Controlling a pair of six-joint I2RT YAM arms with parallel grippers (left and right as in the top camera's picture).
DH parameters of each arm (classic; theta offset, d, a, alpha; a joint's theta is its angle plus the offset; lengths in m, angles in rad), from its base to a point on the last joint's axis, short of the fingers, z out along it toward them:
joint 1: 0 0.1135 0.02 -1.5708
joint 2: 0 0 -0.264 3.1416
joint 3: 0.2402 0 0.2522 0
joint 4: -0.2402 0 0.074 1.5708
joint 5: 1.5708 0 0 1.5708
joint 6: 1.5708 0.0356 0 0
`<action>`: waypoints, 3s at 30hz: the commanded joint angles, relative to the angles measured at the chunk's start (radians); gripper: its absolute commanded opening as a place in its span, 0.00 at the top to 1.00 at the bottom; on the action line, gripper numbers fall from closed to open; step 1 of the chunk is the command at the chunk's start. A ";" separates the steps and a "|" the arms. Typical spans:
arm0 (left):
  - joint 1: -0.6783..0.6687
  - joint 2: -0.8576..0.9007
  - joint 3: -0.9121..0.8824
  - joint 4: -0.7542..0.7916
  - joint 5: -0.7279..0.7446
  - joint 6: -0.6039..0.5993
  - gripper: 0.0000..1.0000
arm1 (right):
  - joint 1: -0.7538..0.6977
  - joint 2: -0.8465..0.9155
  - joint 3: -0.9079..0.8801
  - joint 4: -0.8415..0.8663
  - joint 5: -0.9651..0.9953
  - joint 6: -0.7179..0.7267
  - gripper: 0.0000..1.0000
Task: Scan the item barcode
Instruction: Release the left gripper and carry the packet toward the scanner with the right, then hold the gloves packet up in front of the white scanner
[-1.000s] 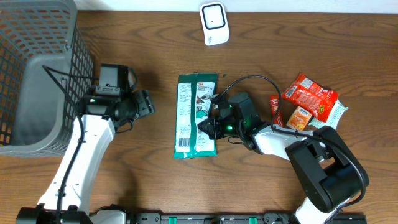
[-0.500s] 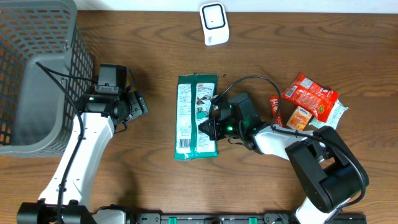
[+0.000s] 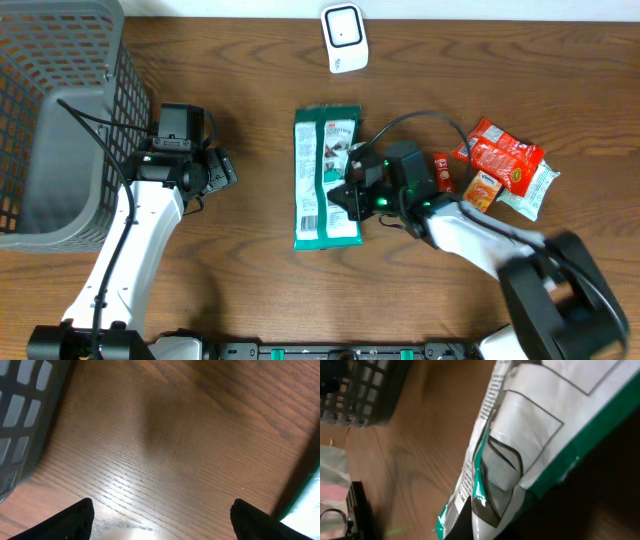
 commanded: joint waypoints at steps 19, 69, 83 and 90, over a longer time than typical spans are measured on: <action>0.003 0.007 0.006 0.002 -0.021 -0.001 0.12 | -0.005 -0.321 0.659 -1.039 0.359 -0.456 0.99; 0.003 0.007 0.006 0.002 -0.020 -0.001 0.12 | 0.066 0.843 1.701 -0.407 1.183 -1.704 0.99; 0.003 0.007 0.006 0.002 -0.020 -0.001 0.12 | 0.066 0.978 1.699 -0.275 1.086 -1.698 0.99; 0.003 0.007 0.006 0.002 -0.020 -0.001 0.12 | 0.066 0.989 1.699 -0.375 1.044 -1.534 0.98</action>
